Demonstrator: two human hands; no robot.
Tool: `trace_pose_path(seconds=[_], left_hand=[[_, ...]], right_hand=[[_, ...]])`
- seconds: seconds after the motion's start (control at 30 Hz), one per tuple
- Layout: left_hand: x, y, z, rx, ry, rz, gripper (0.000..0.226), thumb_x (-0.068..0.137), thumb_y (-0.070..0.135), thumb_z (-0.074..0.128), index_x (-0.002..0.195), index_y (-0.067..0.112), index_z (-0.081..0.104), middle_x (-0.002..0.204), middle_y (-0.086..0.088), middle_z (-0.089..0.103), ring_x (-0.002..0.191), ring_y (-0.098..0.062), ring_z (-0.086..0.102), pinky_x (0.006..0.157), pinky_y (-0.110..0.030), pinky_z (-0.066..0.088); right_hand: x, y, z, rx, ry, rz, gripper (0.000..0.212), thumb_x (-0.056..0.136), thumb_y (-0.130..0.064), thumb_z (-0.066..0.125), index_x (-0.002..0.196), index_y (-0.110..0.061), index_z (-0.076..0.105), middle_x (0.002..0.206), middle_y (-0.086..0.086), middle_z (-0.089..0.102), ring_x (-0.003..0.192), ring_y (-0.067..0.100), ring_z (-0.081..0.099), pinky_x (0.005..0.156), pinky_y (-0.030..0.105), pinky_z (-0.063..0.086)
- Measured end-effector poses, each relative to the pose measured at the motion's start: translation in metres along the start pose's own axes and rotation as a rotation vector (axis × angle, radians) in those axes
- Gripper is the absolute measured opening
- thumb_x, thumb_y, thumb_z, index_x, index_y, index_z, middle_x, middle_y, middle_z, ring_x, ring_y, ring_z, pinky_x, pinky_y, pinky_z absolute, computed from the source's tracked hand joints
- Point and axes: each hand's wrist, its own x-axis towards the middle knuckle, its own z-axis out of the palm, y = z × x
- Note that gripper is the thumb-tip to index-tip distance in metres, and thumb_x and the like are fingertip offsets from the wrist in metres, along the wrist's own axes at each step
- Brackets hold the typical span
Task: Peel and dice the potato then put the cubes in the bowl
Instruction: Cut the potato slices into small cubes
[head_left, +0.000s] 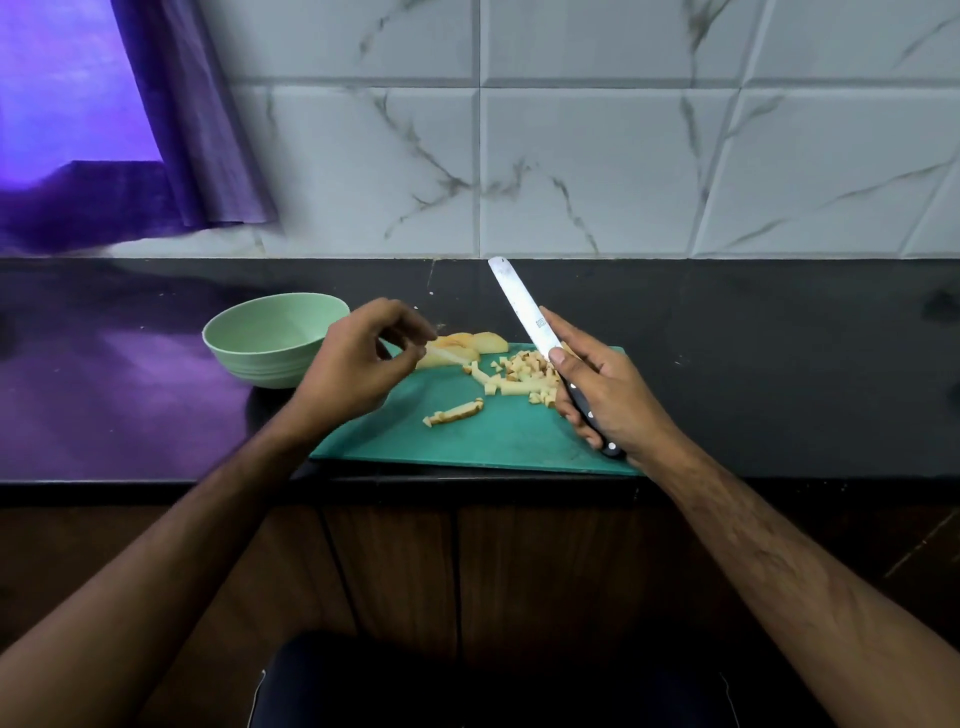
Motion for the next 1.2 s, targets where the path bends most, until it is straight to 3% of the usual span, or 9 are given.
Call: trace_pose_path(seconds=[0.2, 0.3, 0.37, 0.53, 0.67, 0.83, 0.97, 1.1, 1.2], left_hand=[[-0.021, -0.015, 0.003, -0.031, -0.044, -0.103, 0.026, 0.082, -0.002, 0.077, 0.095, 0.019, 0.071, 0.088, 0.005, 0.073, 0.077, -0.008, 0.068, 0.075, -0.022, 0.055], [-0.023, -0.015, 0.003, -0.042, 0.006, -0.131, 0.022, 0.083, -0.001, 0.077, 0.096, 0.016, 0.072, 0.088, 0.006, 0.073, 0.076, -0.006, 0.067, 0.074, -0.017, 0.053], [-0.023, -0.016, 0.003, -0.073, 0.044, -0.176, 0.021, 0.085, 0.0, 0.076, 0.097, 0.016, 0.072, 0.086, 0.005, 0.074, 0.069, -0.004, 0.066, 0.069, -0.019, 0.053], [-0.024, -0.018, 0.002, -0.132, 0.092, -0.234, 0.016, 0.088, 0.005, 0.076, 0.097, 0.017, 0.07, 0.077, 0.002, 0.075, 0.059, -0.009, 0.065, 0.058, -0.022, 0.051], [-0.025, -0.02, 0.002, -0.097, 0.08, -0.203, 0.016, 0.087, 0.008, 0.079, 0.098, 0.017, 0.071, 0.082, 0.003, 0.073, 0.066, -0.009, 0.066, 0.065, -0.02, 0.052], [-0.025, -0.019, 0.004, -0.108, 0.04, -0.19, 0.019, 0.085, 0.006, 0.081, 0.099, 0.015, 0.071, 0.083, 0.003, 0.073, 0.067, -0.009, 0.069, 0.07, -0.024, 0.057], [-0.026, -0.016, 0.005, -0.127, 0.026, -0.142, 0.019, 0.086, 0.004, 0.078, 0.1, 0.013, 0.069, 0.083, 0.003, 0.073, 0.069, -0.011, 0.073, 0.07, -0.025, 0.057], [-0.027, -0.018, 0.004, -0.182, 0.044, -0.096, 0.017, 0.089, 0.002, 0.075, 0.101, 0.014, 0.069, 0.085, 0.0, 0.073, 0.071, -0.014, 0.072, 0.062, -0.031, 0.052], [-0.028, -0.019, 0.003, -0.237, 0.129, -0.109, 0.016, 0.091, 0.0, 0.073, 0.101, 0.012, 0.068, 0.087, -0.005, 0.074, 0.073, -0.016, 0.073, 0.059, -0.033, 0.054]], right_hand=[[-0.013, -0.01, 0.002, -0.296, -0.132, -0.087, 0.05, 0.108, -0.028, 0.046, 0.15, -0.055, 0.037, 0.056, 0.006, 0.052, 0.038, 0.013, 0.042, 0.038, 0.026, 0.043], [-0.034, -0.02, -0.004, -0.7, -0.267, -0.152, 0.05, 0.108, -0.041, 0.041, 0.147, -0.067, 0.025, 0.059, -0.002, 0.056, 0.047, 0.007, 0.053, 0.051, 0.024, 0.049], [-0.048, -0.027, -0.005, -0.998, -0.326, -0.183, 0.051, 0.106, -0.05, 0.034, 0.145, -0.074, 0.01, 0.065, -0.003, 0.054, 0.06, 0.009, 0.055, 0.06, 0.026, 0.046], [-0.067, -0.037, 0.017, -1.214, -0.415, -0.232, 0.051, 0.107, -0.055, 0.022, 0.148, -0.068, -0.005, 0.07, -0.006, 0.049, 0.067, 0.01, 0.051, 0.06, 0.025, 0.039], [-0.059, -0.034, 0.023, -1.285, -0.364, -0.263, 0.053, 0.108, -0.053, 0.019, 0.152, -0.062, -0.008, 0.069, -0.007, 0.047, 0.062, 0.009, 0.046, 0.055, 0.026, 0.032], [-0.049, -0.026, 0.001, -1.322, -0.301, -0.149, 0.051, 0.108, -0.052, 0.022, 0.15, -0.065, -0.002, 0.073, -0.006, 0.051, 0.065, 0.008, 0.051, 0.055, 0.024, 0.039], [-0.039, -0.028, -0.011, -1.16, -0.292, 0.007, 0.046, 0.108, -0.049, 0.033, 0.15, -0.064, 0.021, 0.07, -0.019, 0.041, 0.06, 0.0, 0.046, 0.072, 0.032, 0.05], [-0.03, -0.029, -0.012, -0.978, -0.299, 0.095, 0.044, 0.108, -0.046, 0.037, 0.148, -0.064, 0.029, 0.062, -0.007, 0.057, 0.039, 0.007, 0.055, 0.058, 0.031, 0.057], [-0.03, -0.035, -0.008, -0.974, -0.27, 0.076, 0.045, 0.108, -0.045, 0.037, 0.148, -0.064, 0.028, 0.067, -0.017, 0.044, 0.045, 0.007, 0.052, 0.069, 0.036, 0.058]])
